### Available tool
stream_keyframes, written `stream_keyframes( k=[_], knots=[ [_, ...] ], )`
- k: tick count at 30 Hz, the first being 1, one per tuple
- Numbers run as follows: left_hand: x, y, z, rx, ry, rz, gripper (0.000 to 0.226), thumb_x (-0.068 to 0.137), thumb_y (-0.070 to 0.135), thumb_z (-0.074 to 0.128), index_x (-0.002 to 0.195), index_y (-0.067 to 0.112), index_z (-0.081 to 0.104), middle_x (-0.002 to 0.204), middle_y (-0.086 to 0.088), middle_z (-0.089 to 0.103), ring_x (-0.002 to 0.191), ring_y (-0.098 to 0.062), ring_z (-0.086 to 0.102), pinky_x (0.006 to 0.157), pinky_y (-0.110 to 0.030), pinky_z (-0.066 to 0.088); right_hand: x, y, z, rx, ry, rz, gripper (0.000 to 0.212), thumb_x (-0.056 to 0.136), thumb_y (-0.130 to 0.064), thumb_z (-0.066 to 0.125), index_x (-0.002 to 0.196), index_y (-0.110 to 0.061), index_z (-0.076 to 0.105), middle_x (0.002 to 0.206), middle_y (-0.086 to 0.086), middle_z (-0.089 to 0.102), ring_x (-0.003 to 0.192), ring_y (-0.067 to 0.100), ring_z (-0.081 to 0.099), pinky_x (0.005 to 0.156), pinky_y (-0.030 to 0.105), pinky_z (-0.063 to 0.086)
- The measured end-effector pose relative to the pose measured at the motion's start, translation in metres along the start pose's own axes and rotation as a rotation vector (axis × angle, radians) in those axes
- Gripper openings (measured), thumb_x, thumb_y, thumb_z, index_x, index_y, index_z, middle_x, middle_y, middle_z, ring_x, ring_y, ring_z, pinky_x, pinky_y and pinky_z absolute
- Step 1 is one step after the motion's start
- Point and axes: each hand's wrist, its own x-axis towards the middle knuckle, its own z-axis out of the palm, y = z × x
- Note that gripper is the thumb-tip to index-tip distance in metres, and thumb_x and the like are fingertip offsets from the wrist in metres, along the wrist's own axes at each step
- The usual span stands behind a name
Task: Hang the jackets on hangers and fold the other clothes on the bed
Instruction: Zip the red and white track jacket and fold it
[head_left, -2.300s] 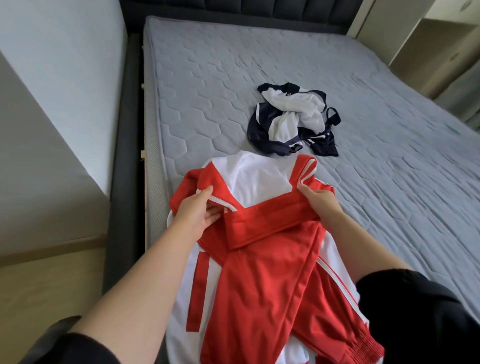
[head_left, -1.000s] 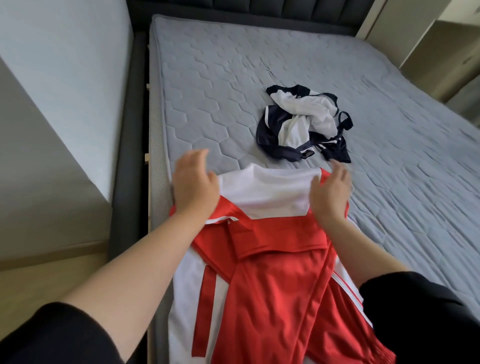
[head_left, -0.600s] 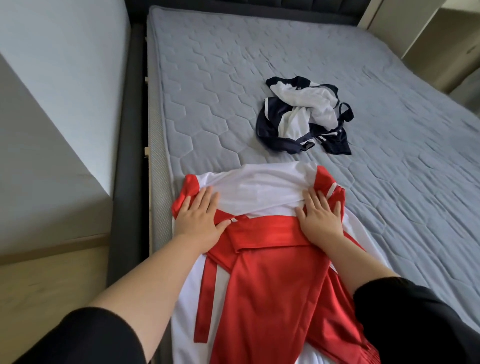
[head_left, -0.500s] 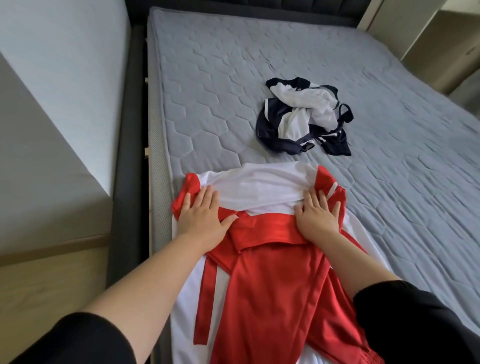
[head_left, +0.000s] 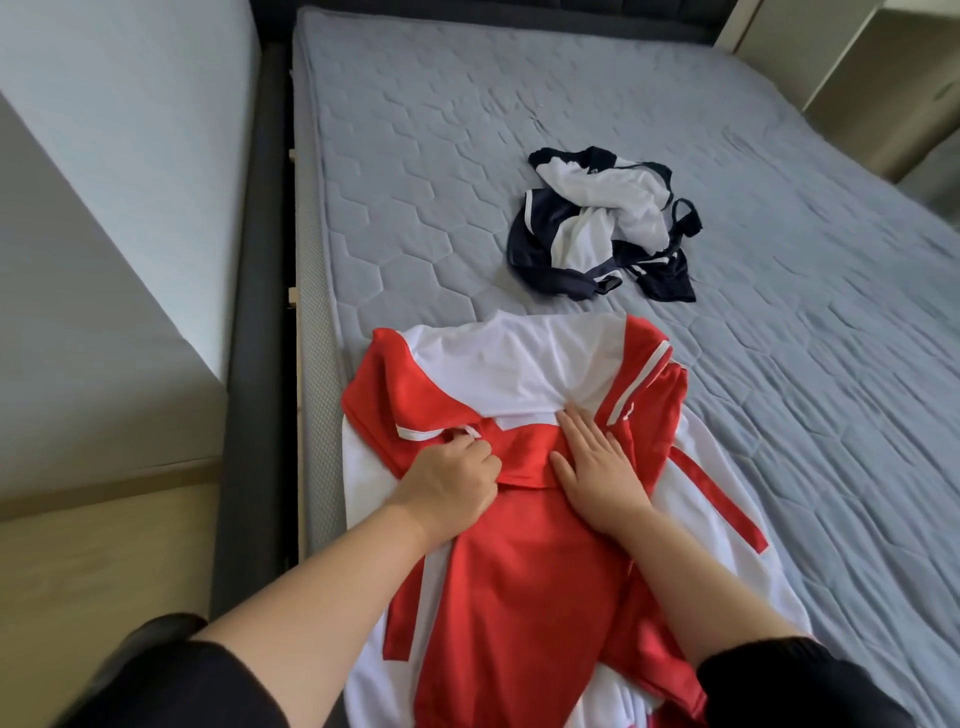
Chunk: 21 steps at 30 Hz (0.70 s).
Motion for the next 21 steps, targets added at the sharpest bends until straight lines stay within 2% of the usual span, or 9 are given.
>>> stream_keyframes(
  k=[3, 5, 7, 9, 11, 14, 16, 18, 21],
  knots=[
    [0.004, 0.016, -0.007, -0.140, 0.055, 0.061, 0.030, 0.053, 0.014, 0.087, 0.051, 0.014, 0.057, 0.054, -0.003, 0.054, 0.048, -0.021, 0.055, 0.043, -0.026, 0.045, 0.003, -0.009, -0.015, 0.066, -0.060, 0.049, 0.056, 0.102, -0.036, 0.034, 0.153, -0.021, 0.016, 0.161, -0.004, 0.010, 0.147, 0.008, 0.002, 0.119, 0.036, 0.003],
    [0.005, 0.012, -0.012, -0.230, 0.142, 0.031, 0.024, 0.068, 0.009, 0.074, 0.052, 0.010, 0.056, 0.056, -0.006, 0.054, 0.052, -0.025, 0.054, 0.046, -0.031, 0.046, -0.002, -0.018, -0.026, 0.214, 0.030, 0.066, 0.050, 0.101, -0.031, 0.039, 0.149, -0.017, 0.032, 0.158, 0.000, 0.023, 0.146, 0.011, 0.014, 0.120, 0.037, 0.009],
    [0.006, -0.001, -0.018, -0.260, 0.234, -0.059, 0.014, 0.074, 0.008, 0.056, 0.060, 0.006, 0.061, 0.067, -0.009, 0.058, 0.063, -0.028, 0.055, 0.056, -0.037, 0.047, -0.013, -0.034, -0.034, 0.323, 0.195, -0.006, 0.044, 0.096, -0.029, 0.050, 0.138, -0.014, 0.049, 0.149, 0.004, 0.041, 0.140, 0.016, 0.032, 0.115, 0.028, 0.019],
    [0.006, -0.018, -0.020, -0.163, 0.232, -0.168, 0.022, 0.075, 0.009, 0.049, 0.081, 0.005, 0.070, 0.088, -0.011, 0.066, 0.083, -0.032, 0.061, 0.072, -0.041, 0.050, -0.026, -0.055, -0.036, 0.293, 0.215, -0.147, 0.048, 0.086, -0.036, 0.057, 0.128, -0.012, 0.059, 0.139, 0.007, 0.052, 0.133, 0.021, 0.044, 0.111, 0.026, 0.026],
    [0.004, -0.032, -0.016, -0.091, 0.068, -0.317, 0.035, 0.086, 0.014, 0.047, 0.114, 0.007, 0.066, 0.122, -0.012, 0.062, 0.116, -0.033, 0.054, 0.096, -0.044, 0.044, -0.032, -0.072, -0.028, 0.145, 0.144, -0.274, 0.063, 0.075, -0.043, 0.061, 0.130, -0.013, 0.058, 0.141, 0.009, 0.050, 0.135, 0.026, 0.041, 0.113, 0.038, 0.029],
    [-0.008, -0.047, 0.002, -0.105, -0.286, -0.544, 0.049, 0.102, 0.038, 0.027, 0.148, 0.022, 0.031, 0.157, 0.002, 0.024, 0.145, -0.024, 0.014, 0.115, -0.045, 0.016, -0.024, -0.089, -0.018, -0.133, 0.081, -0.321, 0.068, 0.073, -0.027, 0.067, 0.138, -0.014, 0.049, 0.146, 0.011, 0.044, 0.137, 0.030, 0.038, 0.112, 0.049, 0.030],
    [-0.013, -0.052, 0.013, -0.136, -0.406, -0.593, 0.053, 0.101, 0.047, 0.019, 0.151, 0.029, 0.018, 0.160, 0.006, 0.009, 0.147, -0.020, 0.002, 0.117, -0.046, 0.008, -0.019, -0.094, -0.015, -0.150, 0.104, -0.306, 0.060, 0.074, -0.011, 0.066, 0.132, -0.007, 0.055, 0.138, 0.015, 0.053, 0.130, 0.032, 0.048, 0.107, 0.049, 0.037],
    [-0.013, -0.055, 0.018, -0.164, -0.426, -0.627, 0.055, 0.100, 0.051, 0.018, 0.151, 0.031, 0.017, 0.160, 0.008, 0.006, 0.147, -0.018, -0.001, 0.117, -0.045, 0.005, -0.019, -0.095, -0.012, -0.127, 0.146, -0.325, 0.048, 0.074, 0.000, 0.063, 0.122, -0.001, 0.061, 0.124, 0.018, 0.063, 0.116, 0.035, 0.060, 0.095, 0.047, 0.049],
    [-0.009, -0.058, 0.018, -0.189, -0.475, -0.686, 0.054, 0.100, 0.051, 0.014, 0.151, 0.032, 0.017, 0.160, 0.011, 0.004, 0.147, -0.015, -0.003, 0.117, -0.044, 0.001, -0.028, -0.087, -0.012, -0.162, 0.131, -0.400, 0.048, 0.075, 0.003, 0.066, 0.122, 0.003, 0.061, 0.125, 0.019, 0.062, 0.110, 0.033, 0.064, 0.086, 0.041, 0.055]
  ],
)
